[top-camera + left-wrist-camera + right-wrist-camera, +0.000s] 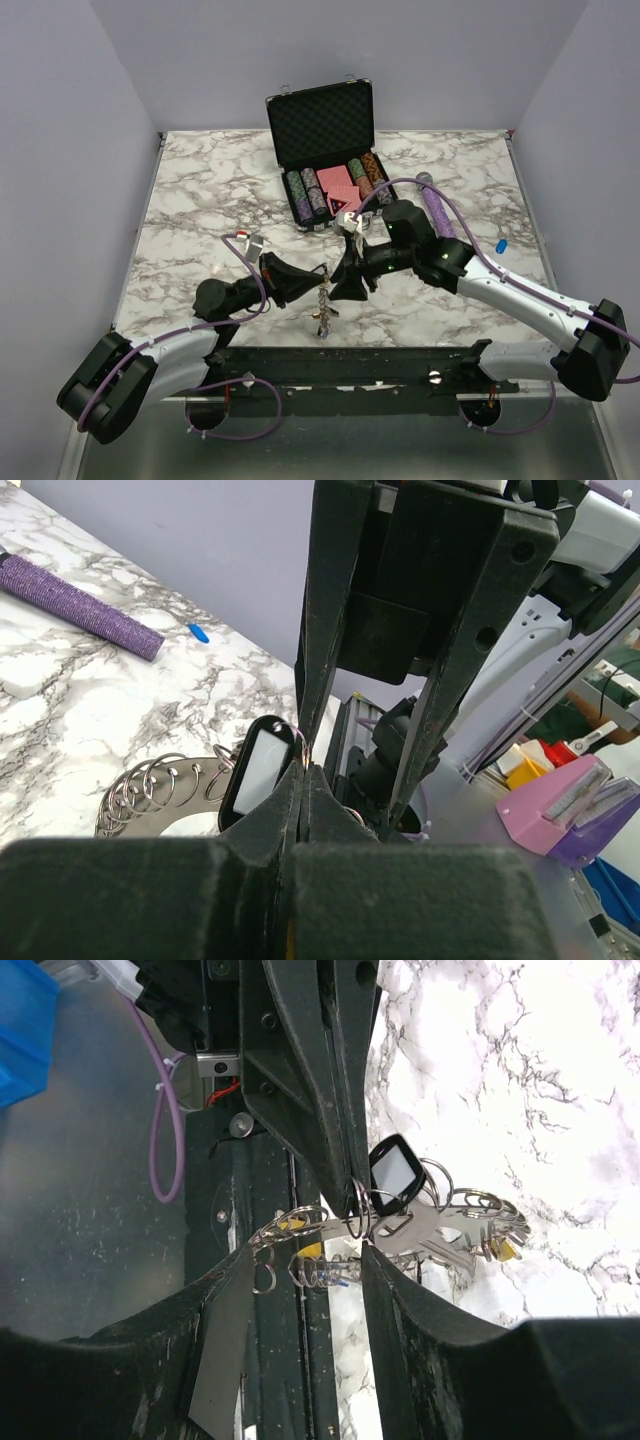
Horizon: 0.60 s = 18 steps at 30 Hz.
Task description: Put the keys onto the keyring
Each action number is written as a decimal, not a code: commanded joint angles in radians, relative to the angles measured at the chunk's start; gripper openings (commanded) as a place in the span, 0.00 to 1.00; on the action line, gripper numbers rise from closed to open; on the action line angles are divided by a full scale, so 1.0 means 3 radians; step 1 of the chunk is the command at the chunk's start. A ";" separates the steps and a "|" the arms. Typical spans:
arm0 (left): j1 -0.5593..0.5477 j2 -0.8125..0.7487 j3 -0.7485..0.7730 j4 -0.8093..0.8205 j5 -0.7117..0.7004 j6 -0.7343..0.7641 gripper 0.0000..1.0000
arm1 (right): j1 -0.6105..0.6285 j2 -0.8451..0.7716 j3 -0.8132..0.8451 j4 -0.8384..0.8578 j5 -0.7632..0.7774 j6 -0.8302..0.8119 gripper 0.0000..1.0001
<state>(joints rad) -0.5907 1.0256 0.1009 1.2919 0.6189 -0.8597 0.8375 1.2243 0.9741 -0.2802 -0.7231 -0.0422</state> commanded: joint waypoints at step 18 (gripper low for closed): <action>0.0011 -0.0141 -0.0060 0.1001 -0.0197 0.0033 0.00 | -0.0005 -0.0149 -0.0133 0.0413 0.0068 0.0202 0.55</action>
<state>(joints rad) -0.5907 1.0054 0.0906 1.2922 0.5842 -0.8566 0.8375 1.2072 0.9371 -0.1886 -0.7261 0.0273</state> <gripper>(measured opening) 0.006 0.552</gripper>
